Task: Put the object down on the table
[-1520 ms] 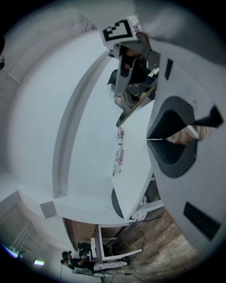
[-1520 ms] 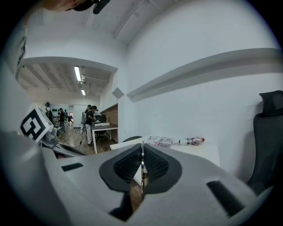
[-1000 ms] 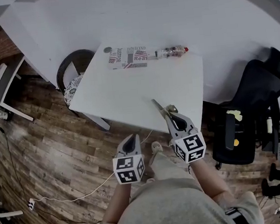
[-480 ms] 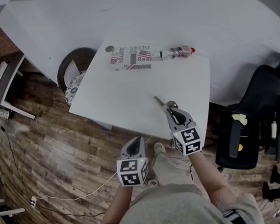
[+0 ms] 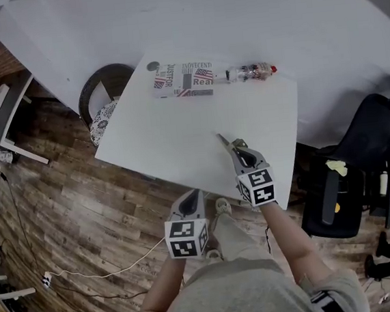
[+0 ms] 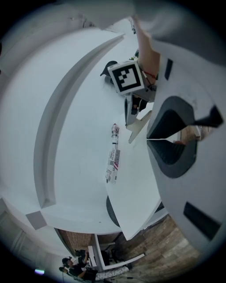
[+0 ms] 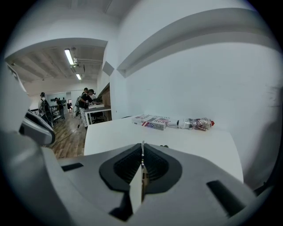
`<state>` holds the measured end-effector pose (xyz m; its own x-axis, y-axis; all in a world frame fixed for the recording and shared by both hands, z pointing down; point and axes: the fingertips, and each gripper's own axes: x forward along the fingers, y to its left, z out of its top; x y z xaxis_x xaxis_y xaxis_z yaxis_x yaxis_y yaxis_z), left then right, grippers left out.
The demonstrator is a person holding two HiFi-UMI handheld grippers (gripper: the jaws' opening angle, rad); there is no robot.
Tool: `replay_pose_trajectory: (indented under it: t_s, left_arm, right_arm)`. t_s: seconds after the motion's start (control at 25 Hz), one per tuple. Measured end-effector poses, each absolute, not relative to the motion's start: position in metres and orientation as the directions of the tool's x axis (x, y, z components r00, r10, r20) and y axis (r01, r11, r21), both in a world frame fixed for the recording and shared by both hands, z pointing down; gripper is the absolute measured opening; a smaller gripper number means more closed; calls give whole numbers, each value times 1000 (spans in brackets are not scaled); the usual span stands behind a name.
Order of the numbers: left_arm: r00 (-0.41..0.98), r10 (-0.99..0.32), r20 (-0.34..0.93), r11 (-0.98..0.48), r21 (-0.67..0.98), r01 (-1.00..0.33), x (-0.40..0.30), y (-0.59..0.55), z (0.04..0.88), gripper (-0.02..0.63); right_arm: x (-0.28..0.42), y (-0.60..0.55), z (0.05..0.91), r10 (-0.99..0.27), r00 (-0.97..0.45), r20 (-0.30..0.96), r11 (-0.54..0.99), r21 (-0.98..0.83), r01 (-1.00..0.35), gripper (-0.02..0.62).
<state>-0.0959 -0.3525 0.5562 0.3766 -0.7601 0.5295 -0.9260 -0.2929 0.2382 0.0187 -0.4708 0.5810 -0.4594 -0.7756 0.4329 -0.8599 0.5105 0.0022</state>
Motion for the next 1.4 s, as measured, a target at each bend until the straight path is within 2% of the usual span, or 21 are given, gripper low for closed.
replay_pose_trajectory:
  t_s: [0.48,0.8,1.4]
  left_arm:
    - [371,-758,537,-282,242,-928,-98,-363,561,9]
    - [371,-760,533,-281,245,-928,-98,-363,560,9]
    - [379,-753,539,-285,252,-925,-89,-357,564,9]
  right_arm:
    - [22,-484,615,-752,-424,504,497,11,-868,17]
    - [23,-485,618,-756,-422,500,510,46,-859,20]
    - [46,-500,626,-765,-376,523,488,90,-868,66]
